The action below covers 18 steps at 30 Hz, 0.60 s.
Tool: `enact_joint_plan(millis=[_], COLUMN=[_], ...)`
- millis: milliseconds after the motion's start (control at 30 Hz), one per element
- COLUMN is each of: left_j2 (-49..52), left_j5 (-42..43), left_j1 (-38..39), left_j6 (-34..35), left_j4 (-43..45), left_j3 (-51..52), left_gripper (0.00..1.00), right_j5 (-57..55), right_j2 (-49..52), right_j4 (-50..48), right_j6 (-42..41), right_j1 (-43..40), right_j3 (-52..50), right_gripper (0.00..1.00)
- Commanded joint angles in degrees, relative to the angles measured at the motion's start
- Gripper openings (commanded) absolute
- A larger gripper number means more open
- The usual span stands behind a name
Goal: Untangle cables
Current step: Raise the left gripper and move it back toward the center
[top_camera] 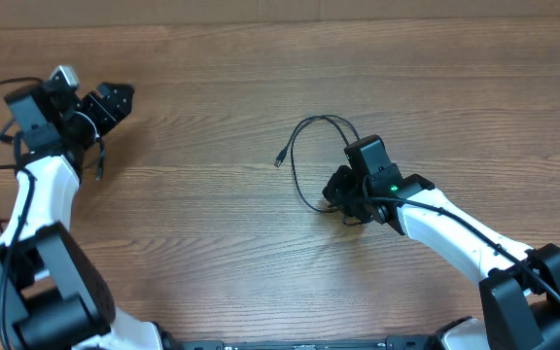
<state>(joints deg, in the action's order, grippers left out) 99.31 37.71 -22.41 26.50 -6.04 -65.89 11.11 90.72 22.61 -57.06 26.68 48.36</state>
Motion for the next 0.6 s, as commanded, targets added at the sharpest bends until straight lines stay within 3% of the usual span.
enact_joint_plan(millis=[0,167,267,300,400,500,567], left_j2=[-0.22,-0.2,-0.2,-0.2,-0.2,-0.2,-0.2], left_j5=[11.19,6.21,0.44,-0.66,-3.37,-6.12,-7.58], left_j1=[1.84,6.05,10.56,12.13,17.68,23.43,27.39], left_j6=[2.47,1.79,1.79,1.79,1.79,1.81,1.84], left_j4=[-6.4,-22.71,-28.89,-29.92,-31.41,-31.43,-31.41], left_j3=[-0.13,0.17,0.17,0.17,0.17,0.17,0.17], left_gripper=[0.99,0.97,0.71,0.67,0.7,0.88,0.88], right_j5=[-0.59,-1.25,-2.97,-3.76,-5.57,-7.98,-9.6], right_j2=[0.13,0.13,0.13,0.13,0.13,0.13,0.13], right_j4=[-0.26,-0.31,-1.14,-1.68,-3.5,-4.37,-4.24], right_j6=[0.02,0.02,0.02,0.02,0.02,-0.02,-0.81], right_j1=[0.28,0.26,0.26,0.26,0.26,0.17,-0.52], right_j3=[-0.46,-0.46,-0.46,-0.46,-0.46,-0.46,-0.46], right_gripper=[0.2,0.24,0.24,0.24,0.25,0.25,0.25])
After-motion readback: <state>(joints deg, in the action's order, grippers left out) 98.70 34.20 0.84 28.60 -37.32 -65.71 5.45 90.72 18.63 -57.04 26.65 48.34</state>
